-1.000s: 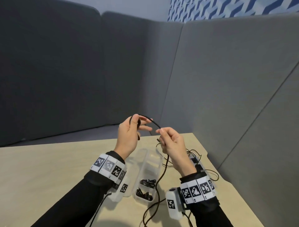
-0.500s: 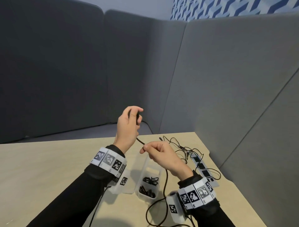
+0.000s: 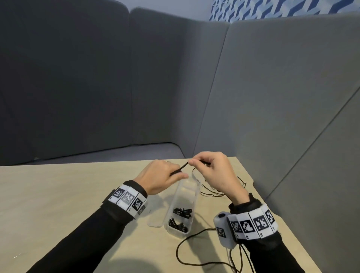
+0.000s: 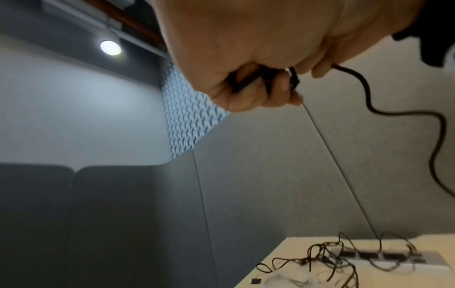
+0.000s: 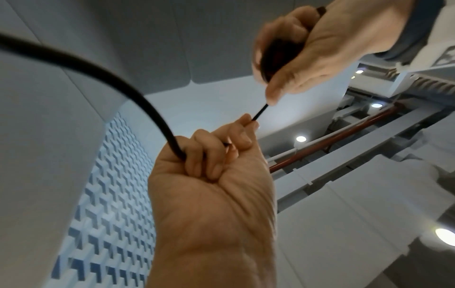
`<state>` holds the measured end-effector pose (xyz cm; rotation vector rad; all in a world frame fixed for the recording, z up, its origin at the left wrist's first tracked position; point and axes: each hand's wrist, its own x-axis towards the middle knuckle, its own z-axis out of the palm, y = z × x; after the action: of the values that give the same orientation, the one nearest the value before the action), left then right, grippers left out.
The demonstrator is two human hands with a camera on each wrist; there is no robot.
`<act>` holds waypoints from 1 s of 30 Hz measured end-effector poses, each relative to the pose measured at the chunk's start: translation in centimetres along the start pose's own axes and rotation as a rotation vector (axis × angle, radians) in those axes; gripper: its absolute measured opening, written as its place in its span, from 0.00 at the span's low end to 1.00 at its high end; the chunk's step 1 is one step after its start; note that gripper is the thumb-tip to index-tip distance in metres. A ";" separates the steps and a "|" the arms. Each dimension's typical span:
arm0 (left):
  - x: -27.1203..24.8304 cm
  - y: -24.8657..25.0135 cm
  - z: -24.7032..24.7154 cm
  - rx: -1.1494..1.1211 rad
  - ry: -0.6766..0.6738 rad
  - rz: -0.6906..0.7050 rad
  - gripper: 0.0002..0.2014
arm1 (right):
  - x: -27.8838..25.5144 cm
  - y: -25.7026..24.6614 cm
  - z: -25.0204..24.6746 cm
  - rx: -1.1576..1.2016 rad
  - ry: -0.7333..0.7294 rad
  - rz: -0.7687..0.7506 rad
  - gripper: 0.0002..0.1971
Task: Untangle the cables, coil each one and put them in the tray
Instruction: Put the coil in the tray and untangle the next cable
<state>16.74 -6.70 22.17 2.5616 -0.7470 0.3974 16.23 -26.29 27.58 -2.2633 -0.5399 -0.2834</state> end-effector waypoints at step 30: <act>1.0 1.9 -0.3 -0.279 0.451 -0.152 0.18 | -3.0 -2.0 3.6 -0.144 -0.295 -0.023 0.11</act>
<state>16.42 -8.38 23.40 2.1384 -0.4054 0.7319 12.76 -23.29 25.36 -2.4570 -0.7180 0.0029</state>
